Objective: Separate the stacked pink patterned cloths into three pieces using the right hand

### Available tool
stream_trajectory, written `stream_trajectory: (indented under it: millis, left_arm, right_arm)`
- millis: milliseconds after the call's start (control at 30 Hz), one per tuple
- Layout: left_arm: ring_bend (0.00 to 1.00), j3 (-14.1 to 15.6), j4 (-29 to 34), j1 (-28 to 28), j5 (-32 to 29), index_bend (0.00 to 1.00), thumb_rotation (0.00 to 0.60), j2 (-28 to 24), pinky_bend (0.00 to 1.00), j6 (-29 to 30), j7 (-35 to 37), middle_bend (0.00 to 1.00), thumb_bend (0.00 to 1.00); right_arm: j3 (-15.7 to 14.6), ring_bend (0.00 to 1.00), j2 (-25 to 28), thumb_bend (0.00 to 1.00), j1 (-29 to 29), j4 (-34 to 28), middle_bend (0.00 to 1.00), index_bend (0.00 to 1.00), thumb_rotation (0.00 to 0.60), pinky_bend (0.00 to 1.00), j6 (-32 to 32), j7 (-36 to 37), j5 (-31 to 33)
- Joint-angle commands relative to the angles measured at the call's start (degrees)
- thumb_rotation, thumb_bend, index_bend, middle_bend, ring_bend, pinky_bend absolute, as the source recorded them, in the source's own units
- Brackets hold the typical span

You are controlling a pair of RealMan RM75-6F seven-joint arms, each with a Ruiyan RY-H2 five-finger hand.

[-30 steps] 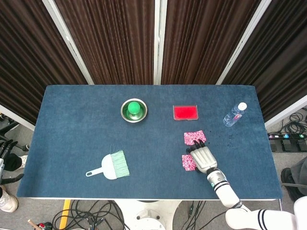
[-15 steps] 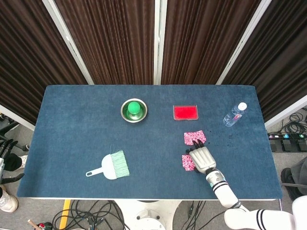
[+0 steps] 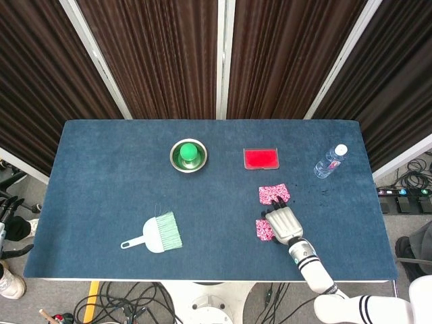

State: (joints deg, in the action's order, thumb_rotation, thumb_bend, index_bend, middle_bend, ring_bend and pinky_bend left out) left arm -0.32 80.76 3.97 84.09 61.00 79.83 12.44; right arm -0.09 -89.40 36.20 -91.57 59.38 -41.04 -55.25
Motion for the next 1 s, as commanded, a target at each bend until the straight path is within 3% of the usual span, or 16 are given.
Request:
stream_trajectory:
  millis: [33, 600, 1000]
  left_arm:
    - [0.04, 0.0, 0.0, 0.0, 0.0, 0.09, 0.600, 0.0, 0.18, 0.0, 0.0, 0.05, 0.00]
    - [0.04, 0.0, 0.2, 0.1, 0.1, 0.09, 0.600, -0.2, 0.18, -0.1, 0.0, 0.05, 0.00]
    - [0.04, -0.1, 1.2, 0.9, 0.1, 0.09, 0.600, 0.1, 0.18, -0.9, -1.6, 0.05, 0.00]
  right_arm:
    - [0.1, 0.12, -0.1, 0.12, -0.1, 0.1, 0.44, 0.44, 0.600, 0.00, 0.3, 0.1, -0.3]
    - [0.6, 0.14, 1.2, 0.14, -1.0, -1.3, 0.47, 0.47, 0.600, 0.00, 2.2, 1.7, -2.8]
    - [-0.3, 0.14, 7.4, 0.15, -4.7, -3.3, 0.47, 0.47, 0.600, 0.00, 5.7, 5.7, -5.2]
